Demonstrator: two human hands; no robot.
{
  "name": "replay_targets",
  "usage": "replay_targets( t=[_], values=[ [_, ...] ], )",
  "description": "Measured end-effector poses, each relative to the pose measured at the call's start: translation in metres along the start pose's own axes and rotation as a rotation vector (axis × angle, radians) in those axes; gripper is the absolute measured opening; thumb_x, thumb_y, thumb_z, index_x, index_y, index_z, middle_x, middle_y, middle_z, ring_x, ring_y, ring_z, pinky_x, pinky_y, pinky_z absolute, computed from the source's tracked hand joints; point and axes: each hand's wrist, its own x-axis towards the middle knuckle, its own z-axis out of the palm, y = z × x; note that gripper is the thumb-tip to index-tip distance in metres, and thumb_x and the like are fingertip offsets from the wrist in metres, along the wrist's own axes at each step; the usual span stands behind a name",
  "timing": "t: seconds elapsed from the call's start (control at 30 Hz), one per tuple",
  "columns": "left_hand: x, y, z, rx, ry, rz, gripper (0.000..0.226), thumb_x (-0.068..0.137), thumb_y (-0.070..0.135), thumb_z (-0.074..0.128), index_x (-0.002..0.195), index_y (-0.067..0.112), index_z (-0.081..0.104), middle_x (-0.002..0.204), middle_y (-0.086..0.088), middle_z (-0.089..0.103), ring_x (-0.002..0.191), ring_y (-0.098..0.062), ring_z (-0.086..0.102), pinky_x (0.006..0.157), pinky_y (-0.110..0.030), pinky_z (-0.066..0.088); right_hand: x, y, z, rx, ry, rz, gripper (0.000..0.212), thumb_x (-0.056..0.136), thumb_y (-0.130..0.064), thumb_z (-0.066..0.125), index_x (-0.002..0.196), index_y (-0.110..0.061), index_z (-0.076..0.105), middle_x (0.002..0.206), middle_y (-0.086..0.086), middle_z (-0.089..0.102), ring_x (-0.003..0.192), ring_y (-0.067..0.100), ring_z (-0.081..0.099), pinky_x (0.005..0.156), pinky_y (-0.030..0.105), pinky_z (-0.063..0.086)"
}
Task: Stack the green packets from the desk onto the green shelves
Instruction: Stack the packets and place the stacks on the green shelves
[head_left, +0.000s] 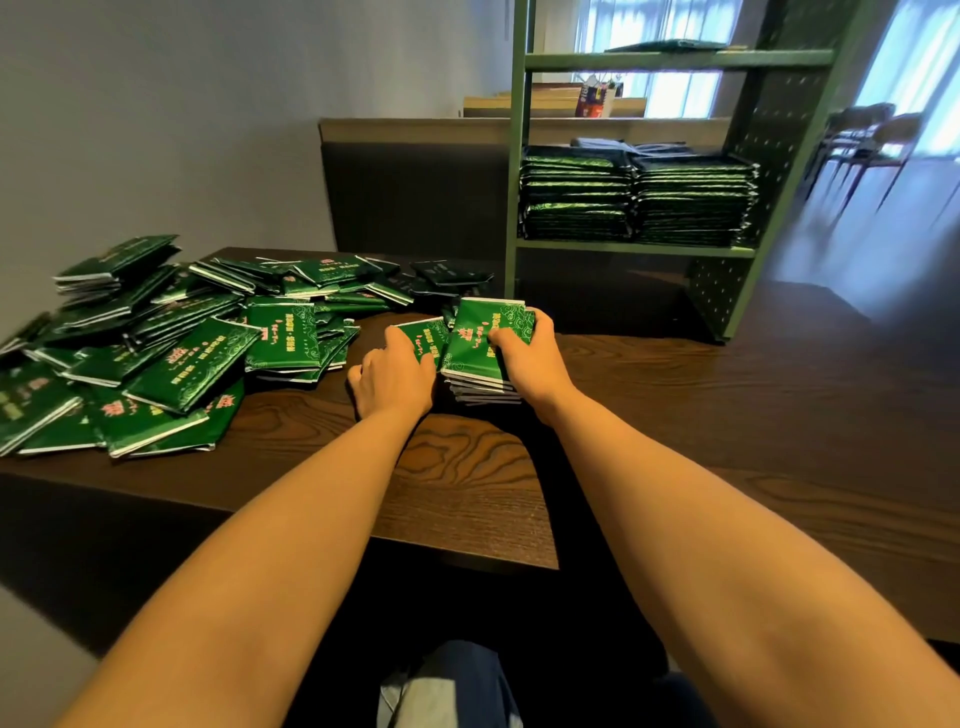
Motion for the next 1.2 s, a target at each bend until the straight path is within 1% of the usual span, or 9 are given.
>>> replay_targets(
  t=[0.13,0.23,0.33,0.57,0.67,0.77,0.9,1.07,1.2],
  values=[
    [0.002,-0.003,-0.003,-0.107,0.003,0.019,0.030,0.094,0.023,0.061,0.120,0.020,0.046,0.112,-0.006,0.065,0.107,-0.032,0.059,0.101,-0.043,0.036,-0.002,0.000,0.000,-0.017,0.012,-0.013,0.058,0.099,-0.026,0.061,0.149,-0.019,0.033,0.121,0.001,0.062,0.116,0.025,0.064,0.106,0.051,0.051],
    [0.003,-0.005,-0.005,-0.320,0.033,0.017,0.039,0.088,0.007,0.064,0.123,0.019,0.051,0.119,-0.007,0.060,0.102,-0.028,0.057,0.080,-0.033,0.040,-0.002,0.000,0.001,-0.020,0.020,-0.022,0.057,0.099,-0.025,0.061,0.148,-0.018,0.033,0.115,-0.003,0.062,0.116,0.025,0.064,0.107,0.051,0.051],
    [0.002,-0.005,-0.008,-0.530,0.062,0.008,0.042,0.085,-0.007,0.059,0.121,0.014,0.055,0.111,-0.004,0.060,0.100,-0.021,0.056,0.079,-0.027,0.041,-0.004,0.000,0.001,-0.028,0.018,-0.018,0.060,0.099,-0.026,0.061,0.150,-0.019,0.031,0.119,-0.001,0.062,0.116,0.025,0.064,0.107,0.051,0.051],
    [0.005,-0.006,-0.028,-0.922,0.210,-0.334,0.033,0.092,-0.009,0.051,0.119,0.007,0.059,0.097,-0.002,0.057,0.090,-0.015,0.056,0.078,-0.028,0.049,-0.014,-0.004,0.001,-0.033,0.043,-0.027,0.065,0.100,-0.028,0.061,0.155,-0.019,0.027,0.125,0.003,0.061,0.117,0.025,0.061,0.100,0.043,0.049],
    [0.005,0.000,-0.039,-1.090,0.249,-0.524,0.024,0.095,0.000,0.054,0.112,0.014,0.064,0.099,-0.003,0.059,0.084,-0.016,0.056,0.068,-0.025,0.045,-0.021,-0.008,0.002,-0.042,0.045,-0.031,0.064,0.102,-0.029,0.059,0.156,-0.020,0.025,0.126,0.002,0.059,0.117,0.023,0.060,0.094,0.036,0.046],
    [-0.003,0.009,-0.046,-1.121,0.197,-0.439,0.019,0.093,0.000,0.057,0.100,0.015,0.065,0.094,-0.002,0.062,0.084,-0.014,0.058,0.066,-0.020,0.046,-0.024,-0.010,0.003,-0.054,0.042,-0.030,0.064,0.104,-0.030,0.057,0.157,-0.021,0.023,0.127,0.001,0.057,0.121,0.025,0.058,0.104,0.041,0.046],
    [-0.030,0.023,-0.050,-0.964,0.136,-0.117,0.016,0.087,-0.003,0.065,0.092,0.011,0.065,0.084,0.002,0.062,0.077,-0.008,0.058,0.067,-0.016,0.048,-0.031,-0.013,0.006,0.000,0.049,-0.034,0.059,0.107,-0.036,0.051,0.157,-0.021,0.023,0.127,0.000,0.054,0.120,0.023,0.058,0.112,0.048,0.046],
    [-0.048,0.034,-0.038,-0.810,0.027,-0.020,0.026,0.085,0.008,0.074,0.110,0.008,0.068,0.101,0.000,0.065,0.092,-0.008,0.060,0.066,-0.004,0.043,-0.040,-0.020,0.004,0.082,0.038,-0.032,0.059,0.110,-0.053,0.030,0.156,-0.017,0.026,0.117,-0.002,0.062,0.099,0.010,0.064,0.082,0.029,0.052],
    [-0.051,0.036,-0.037,-0.756,0.010,0.014,0.029,0.085,0.012,0.074,0.113,0.005,0.069,0.102,-0.001,0.066,0.093,-0.009,0.061,0.063,-0.001,0.042,-0.041,-0.020,0.003,0.146,-0.006,0.007,0.058,0.109,-0.041,0.047,0.156,-0.017,0.023,0.109,-0.004,0.063,0.091,0.008,0.068,0.071,0.023,0.054]
  ],
)
